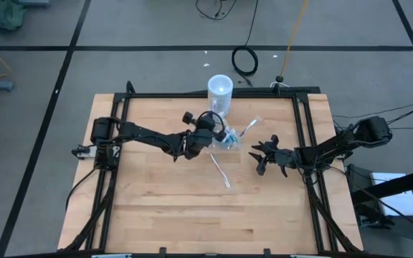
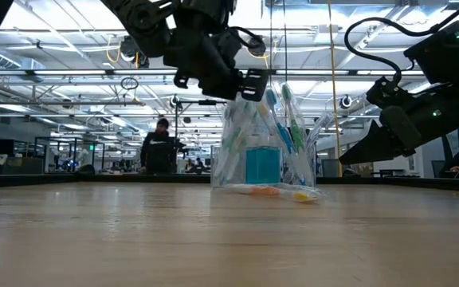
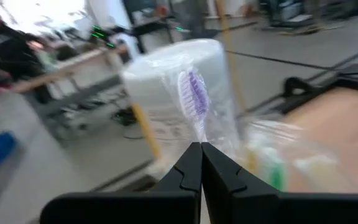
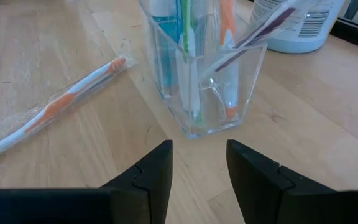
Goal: Pick & Place toothbrushing station
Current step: Put the purple toothbrush into the transparent organizer
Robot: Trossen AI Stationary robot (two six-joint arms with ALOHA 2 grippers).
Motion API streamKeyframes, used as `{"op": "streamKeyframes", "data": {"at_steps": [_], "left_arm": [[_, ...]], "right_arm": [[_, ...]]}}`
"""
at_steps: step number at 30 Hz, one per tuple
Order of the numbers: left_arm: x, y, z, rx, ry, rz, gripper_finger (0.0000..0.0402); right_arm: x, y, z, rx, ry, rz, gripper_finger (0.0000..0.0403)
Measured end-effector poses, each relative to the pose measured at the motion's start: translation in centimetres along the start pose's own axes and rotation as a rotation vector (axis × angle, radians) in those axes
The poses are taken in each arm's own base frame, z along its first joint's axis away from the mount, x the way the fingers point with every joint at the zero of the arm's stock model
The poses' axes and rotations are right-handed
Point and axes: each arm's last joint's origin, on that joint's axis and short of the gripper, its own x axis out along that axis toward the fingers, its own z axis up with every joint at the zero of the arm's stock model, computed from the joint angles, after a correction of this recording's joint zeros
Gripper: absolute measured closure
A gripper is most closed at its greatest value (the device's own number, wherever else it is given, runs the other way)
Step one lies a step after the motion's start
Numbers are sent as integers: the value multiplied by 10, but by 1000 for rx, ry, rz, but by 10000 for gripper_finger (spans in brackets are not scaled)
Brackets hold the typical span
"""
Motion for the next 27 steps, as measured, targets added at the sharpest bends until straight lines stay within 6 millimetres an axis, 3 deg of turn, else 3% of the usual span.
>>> {"op": "streamKeyframes", "data": {"at_steps": [13, 27], "left_arm": [[-5, 1, 18, -33, -95, 49, 393], [-2, 4, 12, 11, -50, 158, 399]], "right_arm": [[0, 0, 0, -1, 1, -2, 261], [0, 0, 0, -4, 0, -3, 261]]}}
